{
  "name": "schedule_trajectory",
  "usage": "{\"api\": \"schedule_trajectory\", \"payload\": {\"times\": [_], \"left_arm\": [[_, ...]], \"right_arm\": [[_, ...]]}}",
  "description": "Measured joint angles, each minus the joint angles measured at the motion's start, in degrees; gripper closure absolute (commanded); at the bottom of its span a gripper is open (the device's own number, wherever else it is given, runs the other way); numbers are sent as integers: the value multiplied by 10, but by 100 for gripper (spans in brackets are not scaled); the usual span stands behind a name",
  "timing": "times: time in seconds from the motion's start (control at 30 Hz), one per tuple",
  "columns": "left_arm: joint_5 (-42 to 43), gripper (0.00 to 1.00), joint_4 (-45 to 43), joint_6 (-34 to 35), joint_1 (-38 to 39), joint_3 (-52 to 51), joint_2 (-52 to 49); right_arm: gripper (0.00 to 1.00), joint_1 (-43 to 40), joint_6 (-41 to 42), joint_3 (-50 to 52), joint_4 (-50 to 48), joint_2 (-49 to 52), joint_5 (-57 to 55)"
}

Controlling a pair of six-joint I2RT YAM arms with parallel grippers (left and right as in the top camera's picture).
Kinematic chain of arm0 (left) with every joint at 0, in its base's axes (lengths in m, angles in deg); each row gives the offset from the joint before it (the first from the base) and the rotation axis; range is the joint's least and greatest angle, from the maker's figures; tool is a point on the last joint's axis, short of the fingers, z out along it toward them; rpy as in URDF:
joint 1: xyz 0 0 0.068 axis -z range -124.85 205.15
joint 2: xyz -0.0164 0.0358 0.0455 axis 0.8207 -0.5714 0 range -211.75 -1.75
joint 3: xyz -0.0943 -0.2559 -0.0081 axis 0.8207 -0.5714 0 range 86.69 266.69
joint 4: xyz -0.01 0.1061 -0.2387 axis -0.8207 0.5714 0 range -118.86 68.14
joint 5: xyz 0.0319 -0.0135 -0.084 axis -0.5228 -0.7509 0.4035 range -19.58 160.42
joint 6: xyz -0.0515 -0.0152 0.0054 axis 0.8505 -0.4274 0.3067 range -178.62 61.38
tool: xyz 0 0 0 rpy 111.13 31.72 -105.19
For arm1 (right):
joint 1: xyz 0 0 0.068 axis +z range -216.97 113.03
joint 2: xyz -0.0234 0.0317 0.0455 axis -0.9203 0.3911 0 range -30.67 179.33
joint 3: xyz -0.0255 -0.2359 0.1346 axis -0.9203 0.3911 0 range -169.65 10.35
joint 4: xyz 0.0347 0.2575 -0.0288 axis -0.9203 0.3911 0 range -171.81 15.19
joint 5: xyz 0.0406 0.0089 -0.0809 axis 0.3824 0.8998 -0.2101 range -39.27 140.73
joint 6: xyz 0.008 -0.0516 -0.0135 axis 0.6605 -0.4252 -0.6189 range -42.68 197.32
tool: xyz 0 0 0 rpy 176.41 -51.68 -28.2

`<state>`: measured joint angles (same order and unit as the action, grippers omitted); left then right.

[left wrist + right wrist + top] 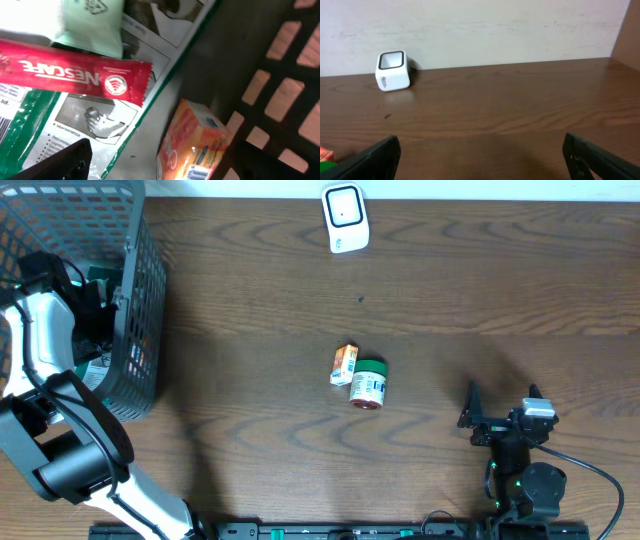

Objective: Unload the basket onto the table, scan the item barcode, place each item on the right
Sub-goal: 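Lower the left gripper onto the small orange box and grasp it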

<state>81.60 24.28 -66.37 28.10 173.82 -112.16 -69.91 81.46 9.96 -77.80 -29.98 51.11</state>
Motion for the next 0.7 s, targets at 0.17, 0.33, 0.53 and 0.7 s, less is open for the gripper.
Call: {"api": "schedule_trajectory", "payload": {"times": [0.17, 0.33, 0.53, 0.7], "left_arm": [[10, 16, 5, -25, 0, 0, 0], [17, 20, 6, -43, 1, 0, 0], [23, 26, -12, -46, 1, -6, 0], [23, 28, -20, -47, 1, -17, -1]], "right_arm": [[1, 0, 0, 0, 0, 0, 0], [1, 0, 0, 0, 0, 0, 0], [1, 0, 0, 0, 0, 0, 0], [1, 0, 0, 0, 0, 0, 0]]}}
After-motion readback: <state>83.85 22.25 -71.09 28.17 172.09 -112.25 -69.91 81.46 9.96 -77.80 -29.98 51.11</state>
